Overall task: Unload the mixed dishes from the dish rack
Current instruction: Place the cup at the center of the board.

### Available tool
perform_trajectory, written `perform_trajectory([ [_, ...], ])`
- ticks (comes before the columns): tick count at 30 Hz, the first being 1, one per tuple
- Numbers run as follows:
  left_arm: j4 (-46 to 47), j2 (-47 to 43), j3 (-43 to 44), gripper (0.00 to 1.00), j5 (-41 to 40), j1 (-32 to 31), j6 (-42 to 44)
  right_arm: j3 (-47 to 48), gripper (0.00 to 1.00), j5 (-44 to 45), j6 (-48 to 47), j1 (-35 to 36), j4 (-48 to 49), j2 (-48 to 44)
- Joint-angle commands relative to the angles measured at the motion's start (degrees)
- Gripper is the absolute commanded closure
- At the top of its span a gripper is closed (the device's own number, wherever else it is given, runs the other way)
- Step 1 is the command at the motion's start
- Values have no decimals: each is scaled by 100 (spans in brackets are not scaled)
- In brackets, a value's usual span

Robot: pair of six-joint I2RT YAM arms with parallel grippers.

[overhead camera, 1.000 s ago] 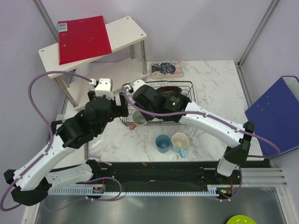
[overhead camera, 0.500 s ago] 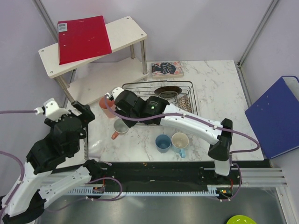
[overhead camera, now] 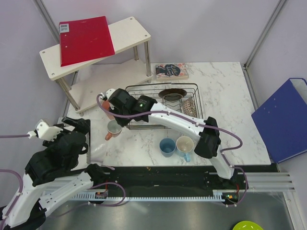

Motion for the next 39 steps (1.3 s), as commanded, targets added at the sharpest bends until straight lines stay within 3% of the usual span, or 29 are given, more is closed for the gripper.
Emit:
perform_trajectory([
  [1,-925,-278,-168,1,-44,23,-683,347,100,-249,-51,-195,465,280],
  [17,-337,-384,-397,1,106,23,-112,1050,100,-215,-271,-266,624,1450],
  [32,156,-331,-695,1,378,23,205,1120,100,708,-789,-169,676,1819],
  [39,209,-366,-775,1,448,23,223,1155,94,814,-860,-134,676,1951],
])
